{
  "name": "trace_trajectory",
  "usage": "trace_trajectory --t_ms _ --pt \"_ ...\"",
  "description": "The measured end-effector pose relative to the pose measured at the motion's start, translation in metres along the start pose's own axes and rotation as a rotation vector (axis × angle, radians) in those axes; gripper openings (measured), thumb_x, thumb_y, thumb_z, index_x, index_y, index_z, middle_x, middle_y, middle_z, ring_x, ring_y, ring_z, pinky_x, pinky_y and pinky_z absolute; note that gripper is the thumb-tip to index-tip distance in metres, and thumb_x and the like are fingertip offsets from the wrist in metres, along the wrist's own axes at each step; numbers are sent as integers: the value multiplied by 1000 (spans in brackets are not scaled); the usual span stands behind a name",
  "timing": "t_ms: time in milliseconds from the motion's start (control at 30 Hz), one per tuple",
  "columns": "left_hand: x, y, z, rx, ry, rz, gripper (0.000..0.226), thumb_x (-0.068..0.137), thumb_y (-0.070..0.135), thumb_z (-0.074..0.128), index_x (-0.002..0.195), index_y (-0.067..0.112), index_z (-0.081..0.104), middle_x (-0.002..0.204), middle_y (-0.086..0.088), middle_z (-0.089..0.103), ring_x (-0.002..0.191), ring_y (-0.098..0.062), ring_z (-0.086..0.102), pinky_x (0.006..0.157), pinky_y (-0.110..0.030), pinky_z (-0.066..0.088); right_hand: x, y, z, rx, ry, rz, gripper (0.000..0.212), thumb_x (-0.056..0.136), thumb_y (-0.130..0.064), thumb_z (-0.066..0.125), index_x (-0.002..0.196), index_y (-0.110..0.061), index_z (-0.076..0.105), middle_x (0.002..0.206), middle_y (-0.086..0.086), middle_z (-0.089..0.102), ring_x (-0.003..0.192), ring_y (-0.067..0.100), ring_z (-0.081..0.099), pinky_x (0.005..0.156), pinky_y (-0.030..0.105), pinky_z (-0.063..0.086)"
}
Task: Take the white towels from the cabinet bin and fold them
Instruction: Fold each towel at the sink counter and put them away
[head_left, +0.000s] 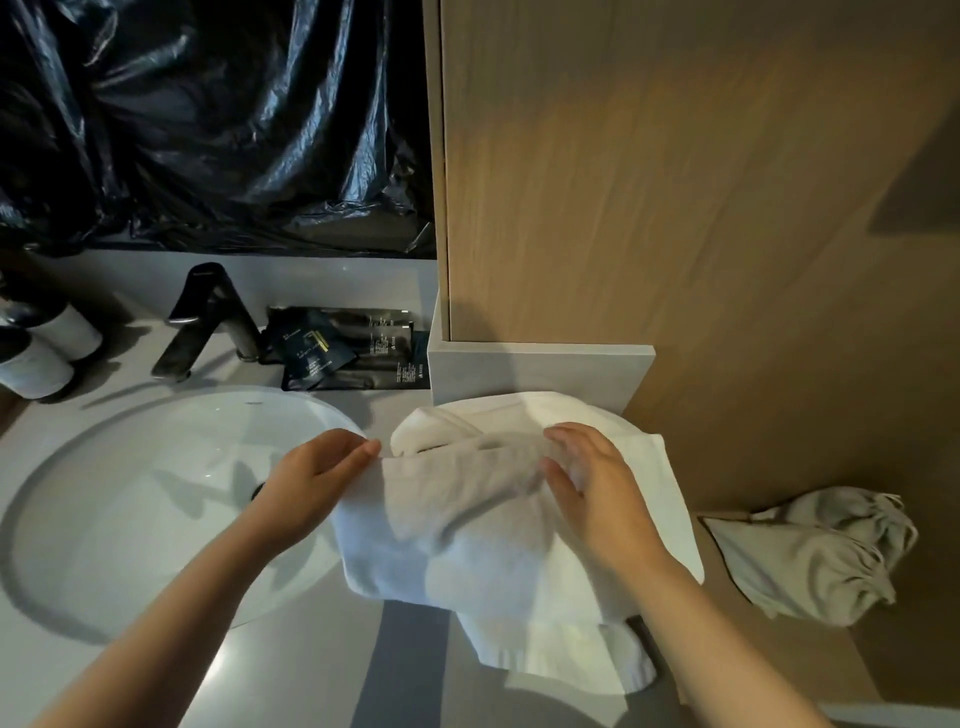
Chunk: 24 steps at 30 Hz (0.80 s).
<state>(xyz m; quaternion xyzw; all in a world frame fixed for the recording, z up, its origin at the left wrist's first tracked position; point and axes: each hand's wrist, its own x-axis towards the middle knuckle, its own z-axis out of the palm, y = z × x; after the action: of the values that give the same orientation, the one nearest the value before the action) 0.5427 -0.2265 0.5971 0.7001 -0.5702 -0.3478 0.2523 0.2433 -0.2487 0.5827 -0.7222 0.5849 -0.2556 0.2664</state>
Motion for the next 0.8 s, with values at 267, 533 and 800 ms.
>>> trace_trajectory --t_ms 267,533,800 --pt "21 4 -2 -400 -388 -319 45 98 42 46 104 5 71 106 -19 71 99 -31 67 94 -47 49 3 -16 11 20 -69 -57 23 97 -27 56 118 -20 62 120 -11 57 111 7 51 102 41 42" --pt "8 15 -28 -624 -300 -214 21 85 0 61 103 -3 70 106 -17 72 100 -25 67 87 -28 56 1 -17 11 40 -77 -4 20 96 -32 57 115 -27 57 112 -13 53 103 9 47 94 31 44" --pt "19 38 -30 -789 -50 -187 38 72 -15 66 107 2 67 91 -5 76 80 -13 73 74 -17 57 9 -6 15 162 0 4 9 96 -25 59 95 -34 61 101 -14 56 100 9 50 83 22 43"
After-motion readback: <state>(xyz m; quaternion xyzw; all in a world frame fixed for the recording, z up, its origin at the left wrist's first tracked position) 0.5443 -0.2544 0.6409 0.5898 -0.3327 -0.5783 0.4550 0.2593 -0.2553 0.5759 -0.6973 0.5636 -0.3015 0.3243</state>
